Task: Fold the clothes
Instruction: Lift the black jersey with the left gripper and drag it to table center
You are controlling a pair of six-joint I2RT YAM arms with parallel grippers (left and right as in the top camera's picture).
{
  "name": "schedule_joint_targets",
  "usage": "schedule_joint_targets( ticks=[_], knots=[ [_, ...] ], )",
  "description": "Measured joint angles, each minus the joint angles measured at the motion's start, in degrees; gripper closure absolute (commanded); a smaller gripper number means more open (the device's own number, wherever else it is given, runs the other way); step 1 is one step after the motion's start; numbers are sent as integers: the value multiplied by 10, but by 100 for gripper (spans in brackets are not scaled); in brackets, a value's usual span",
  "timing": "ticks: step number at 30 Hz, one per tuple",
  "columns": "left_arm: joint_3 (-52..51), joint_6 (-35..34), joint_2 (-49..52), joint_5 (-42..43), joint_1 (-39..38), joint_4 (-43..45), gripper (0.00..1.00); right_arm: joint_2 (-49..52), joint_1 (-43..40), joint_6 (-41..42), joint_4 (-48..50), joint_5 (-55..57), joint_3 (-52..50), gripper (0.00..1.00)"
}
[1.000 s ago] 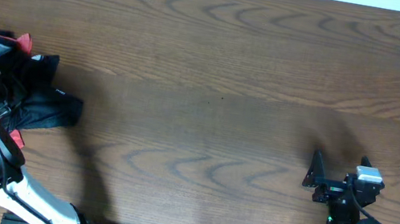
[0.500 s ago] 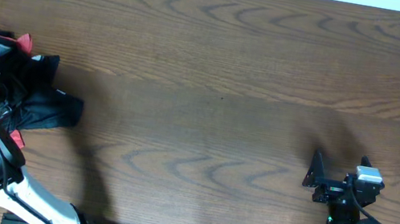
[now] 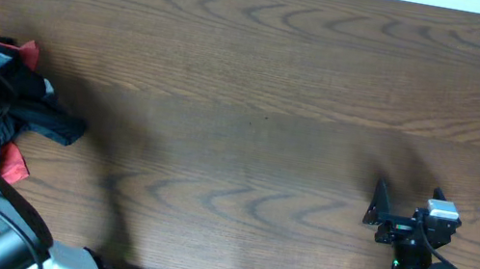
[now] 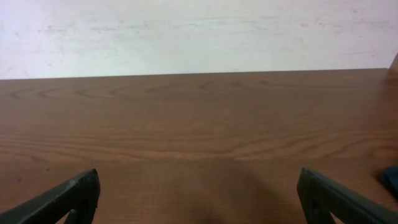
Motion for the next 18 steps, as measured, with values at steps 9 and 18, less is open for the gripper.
schedule_joint_targets(
  ticks=[9,18],
  knots=[
    [0,-13,-51,7,-92,-4,94,0,0,0,0,0,0,1],
    [0,-15,-53,16,-257,5,94,0,0,0,0,0,0,1]
  ],
)
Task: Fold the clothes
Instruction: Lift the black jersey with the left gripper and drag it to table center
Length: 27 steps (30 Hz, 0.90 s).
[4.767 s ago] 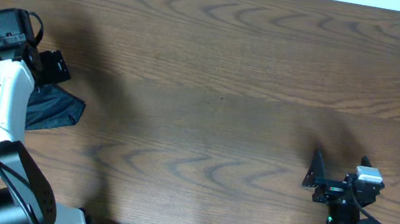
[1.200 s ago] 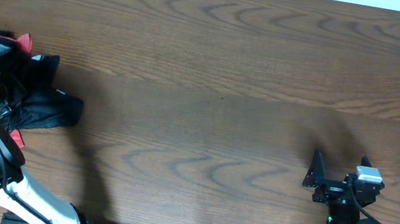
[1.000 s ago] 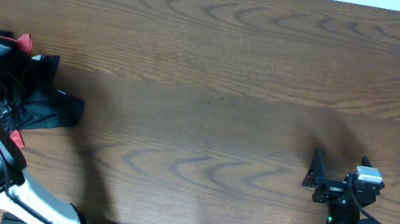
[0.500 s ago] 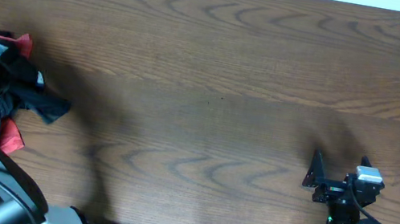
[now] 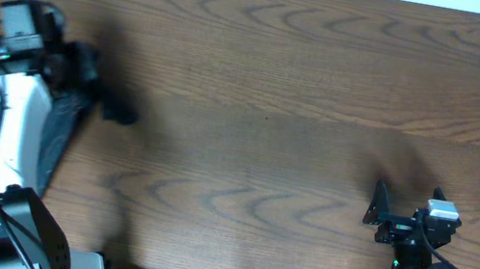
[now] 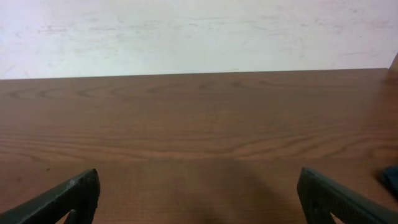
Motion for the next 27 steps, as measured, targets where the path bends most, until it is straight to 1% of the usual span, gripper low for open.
schedule_joint_targets(
  ticks=[4,15,22,27],
  knots=[
    [0,-1,0,4,-56,14,94,0,0,0,0,0,0,1],
    [0,-3,0,3,-176,37,94,0,0,0,0,0,0,1],
    [0,-3,3,4,-284,100,94,0,0,0,0,0,0,1],
    [0,-7,36,6,-357,131,94,0,0,0,0,0,0,1]
  ],
)
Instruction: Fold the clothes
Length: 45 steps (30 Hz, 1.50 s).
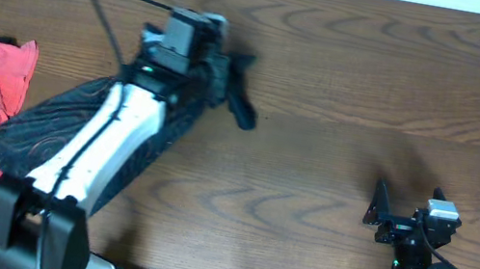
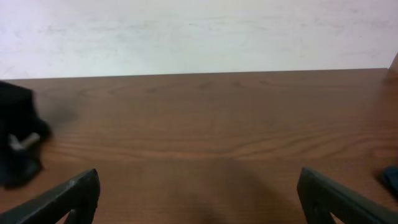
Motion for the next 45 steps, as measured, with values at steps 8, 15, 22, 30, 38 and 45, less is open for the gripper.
schedule_joint_targets(
  ticks=[8,15,22,30,38,45],
  knots=[
    [0,-5,87,9,-123,55,94,0,0,0,0,0,0,1],
    [0,-12,106,21,-204,82,94,0,0,0,0,0,0,1],
    [0,-17,106,27,-259,82,93,0,0,0,0,0,0,1],
    [0,-22,106,34,-262,85,12,0,0,8,3,-2,0,1],
    [7,-21,97,34,-224,61,16,19,0,84,-37,-24,10,1],
    [19,-21,-1,36,-160,-43,24,186,0,101,-170,-22,135,1]
  ],
)
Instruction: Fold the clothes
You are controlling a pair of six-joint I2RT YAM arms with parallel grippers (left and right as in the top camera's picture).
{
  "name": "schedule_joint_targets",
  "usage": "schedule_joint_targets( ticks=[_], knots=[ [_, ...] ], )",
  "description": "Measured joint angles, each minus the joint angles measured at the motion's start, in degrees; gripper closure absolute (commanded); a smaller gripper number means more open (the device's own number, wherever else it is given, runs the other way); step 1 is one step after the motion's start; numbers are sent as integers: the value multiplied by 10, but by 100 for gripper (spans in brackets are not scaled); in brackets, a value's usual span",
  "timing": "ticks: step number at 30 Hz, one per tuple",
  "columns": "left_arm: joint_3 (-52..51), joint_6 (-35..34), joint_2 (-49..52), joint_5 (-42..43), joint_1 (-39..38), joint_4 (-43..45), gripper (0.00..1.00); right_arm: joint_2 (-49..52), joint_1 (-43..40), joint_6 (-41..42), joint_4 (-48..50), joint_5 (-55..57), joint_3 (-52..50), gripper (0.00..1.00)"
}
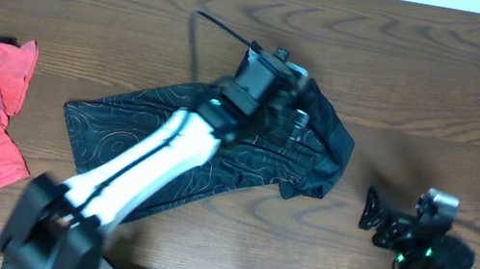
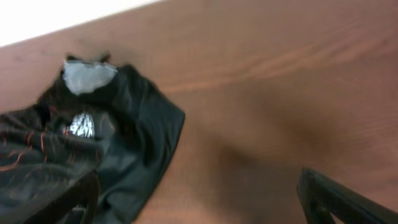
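Note:
A black garment with a thin swirl pattern (image 1: pixel 217 155) lies spread across the middle of the table, its right end bunched up (image 2: pixel 118 149). My left gripper (image 1: pixel 284 115) sits on that bunched end, shut on the cloth, with the white arm stretched diagonally over the garment. A red garment lies flat at the left edge. A blue garment lies at the right edge. My right gripper (image 1: pixel 373 214) stands open just right of the black garment, low over bare wood, nothing between its fingers (image 2: pixel 339 199).
The wooden table (image 1: pixel 256 39) runs back to a white wall. The left arm's cable (image 1: pixel 223 29) loops above the far side of the black garment. The arm bases sit along the front edge.
My left gripper has moved right and nearer, from the far centre-left to the middle, with the black garment now stretched out behind it. My right gripper has turned left, and the garment now shows in its view.
My left gripper was at a heap of clothes at the left edge. Then it held a dark garment clear of the red one. Then the garment trailed toward the far centre. Now it lies across the table's middle, the red one flat at the left.

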Motion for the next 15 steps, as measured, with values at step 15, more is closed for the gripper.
schedule_joint_targets(
  ticks=[15],
  knots=[
    [-33,-20,-77,-99,20,-210,50,533,0,-19,-255,-5,388,1]
  ],
)
